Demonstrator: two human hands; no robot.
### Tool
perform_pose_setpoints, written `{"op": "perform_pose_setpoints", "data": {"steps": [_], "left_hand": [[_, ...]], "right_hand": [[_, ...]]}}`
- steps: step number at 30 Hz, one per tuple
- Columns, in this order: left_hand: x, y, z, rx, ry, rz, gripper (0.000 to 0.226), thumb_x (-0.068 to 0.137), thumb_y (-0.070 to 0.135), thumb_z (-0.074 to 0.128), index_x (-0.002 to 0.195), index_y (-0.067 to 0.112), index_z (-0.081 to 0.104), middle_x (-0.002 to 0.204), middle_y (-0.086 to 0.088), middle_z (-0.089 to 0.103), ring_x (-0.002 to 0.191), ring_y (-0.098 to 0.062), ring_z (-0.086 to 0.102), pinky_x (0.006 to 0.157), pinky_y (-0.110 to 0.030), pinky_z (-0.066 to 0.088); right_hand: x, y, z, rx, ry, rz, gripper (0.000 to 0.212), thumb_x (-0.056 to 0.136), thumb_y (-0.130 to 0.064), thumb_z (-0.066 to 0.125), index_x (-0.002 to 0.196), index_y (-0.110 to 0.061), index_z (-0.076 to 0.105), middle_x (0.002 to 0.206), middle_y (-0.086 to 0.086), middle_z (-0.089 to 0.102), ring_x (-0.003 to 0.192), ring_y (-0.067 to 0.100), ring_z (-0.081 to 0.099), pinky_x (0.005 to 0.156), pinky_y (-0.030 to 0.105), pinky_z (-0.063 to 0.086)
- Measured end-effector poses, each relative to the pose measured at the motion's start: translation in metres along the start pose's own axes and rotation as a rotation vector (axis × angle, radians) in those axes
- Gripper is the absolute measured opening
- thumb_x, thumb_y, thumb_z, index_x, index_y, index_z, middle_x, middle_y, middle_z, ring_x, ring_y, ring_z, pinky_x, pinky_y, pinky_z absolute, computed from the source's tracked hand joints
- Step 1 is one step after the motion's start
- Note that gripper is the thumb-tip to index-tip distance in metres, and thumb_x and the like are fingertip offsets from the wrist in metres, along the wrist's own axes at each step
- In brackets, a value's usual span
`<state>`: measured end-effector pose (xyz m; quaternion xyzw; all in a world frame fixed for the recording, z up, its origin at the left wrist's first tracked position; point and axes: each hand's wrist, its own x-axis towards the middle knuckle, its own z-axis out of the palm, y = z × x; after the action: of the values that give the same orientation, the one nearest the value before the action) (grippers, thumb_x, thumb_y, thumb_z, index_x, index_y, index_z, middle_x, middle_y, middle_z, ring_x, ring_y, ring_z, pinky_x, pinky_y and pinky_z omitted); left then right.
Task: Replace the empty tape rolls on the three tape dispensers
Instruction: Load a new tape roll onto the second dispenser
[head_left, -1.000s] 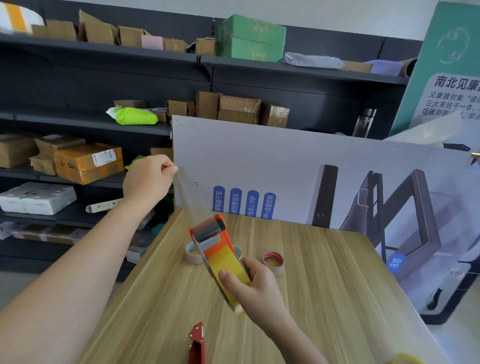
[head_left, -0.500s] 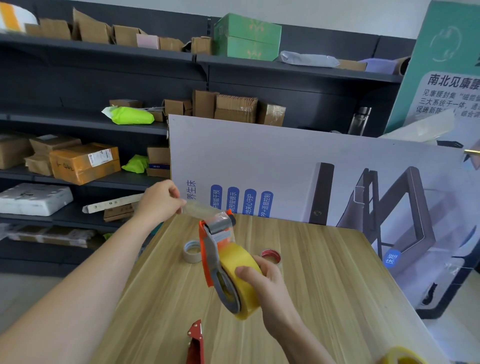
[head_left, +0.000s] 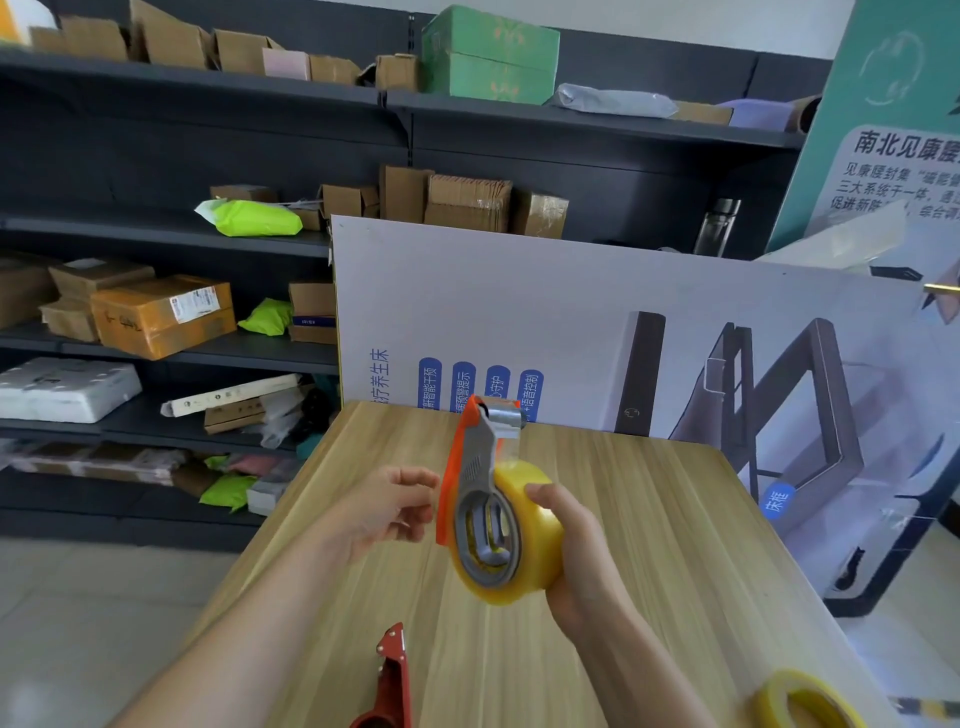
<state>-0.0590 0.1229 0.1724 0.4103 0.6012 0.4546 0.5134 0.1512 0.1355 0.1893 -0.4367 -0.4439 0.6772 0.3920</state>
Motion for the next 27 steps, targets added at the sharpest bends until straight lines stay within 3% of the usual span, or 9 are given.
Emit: {"op": "perform_pose_setpoints", "data": {"steps": [3, 11, 17, 23, 27], "left_hand": [[-0.003, -0.013, 0.012, -0.134, -0.058, -0.012, 0.02, 0.093, 0.007, 0.056, 0.087, 0.014, 0.074, 0.059, -0.005, 0.06, 0.052, -0.017, 0.057, 0.056, -0.031, 0.053], [-0.006, -0.04, 0.036, -0.251, -0.003, 0.047, 0.026, 0.093, 0.028, 0.055, 0.078, 0.02, 0.075, 0.073, 0.001, 0.066, 0.066, -0.009, 0.058, 0.067, -0.03, 0.051], [-0.007, -0.052, 0.06, -0.254, 0.163, 0.107, 0.033, 0.095, 0.032, 0.052, 0.074, 0.028, 0.077, 0.071, 0.01, 0.067, 0.058, 0.0, 0.052, 0.071, -0.029, 0.039], [-0.01, -0.062, 0.072, -0.232, 0.209, 0.093, 0.042, 0.099, 0.037, 0.043, 0.085, 0.012, 0.073, 0.078, 0.0, 0.067, 0.068, -0.009, 0.048, 0.073, -0.027, 0.039], [-0.013, -0.064, 0.082, -0.173, 0.149, 0.103, 0.032, 0.094, 0.033, 0.054, 0.091, 0.009, 0.075, 0.077, -0.002, 0.065, 0.068, -0.01, 0.048, 0.066, -0.023, 0.037]], "right_hand": [[0.001, 0.0, -0.003, 0.004, 0.013, 0.0, 0.065, 0.053, -0.042, 0.07, 0.107, -0.005, 0.067, 0.107, 0.023, 0.071, 0.101, 0.04, 0.067, 0.092, 0.054, 0.051], [-0.001, 0.005, -0.007, 0.049, 0.048, 0.048, 0.077, 0.053, -0.045, 0.072, 0.12, -0.012, 0.058, 0.114, 0.018, 0.069, 0.099, 0.033, 0.069, 0.085, 0.048, 0.056], [0.002, 0.009, -0.012, 0.083, 0.061, 0.072, 0.044, 0.076, -0.038, 0.07, 0.112, -0.015, 0.064, 0.095, 0.013, 0.076, 0.083, 0.029, 0.073, 0.065, 0.038, 0.057], [0.005, 0.011, -0.014, 0.08, 0.101, 0.065, 0.039, 0.076, -0.039, 0.069, 0.107, -0.015, 0.066, 0.087, 0.011, 0.076, 0.077, 0.027, 0.074, 0.062, 0.036, 0.057], [0.004, 0.014, -0.013, 0.021, 0.133, 0.04, 0.027, 0.083, -0.039, 0.065, 0.099, -0.018, 0.069, 0.081, 0.005, 0.077, 0.068, 0.017, 0.074, 0.051, 0.027, 0.055]]}}
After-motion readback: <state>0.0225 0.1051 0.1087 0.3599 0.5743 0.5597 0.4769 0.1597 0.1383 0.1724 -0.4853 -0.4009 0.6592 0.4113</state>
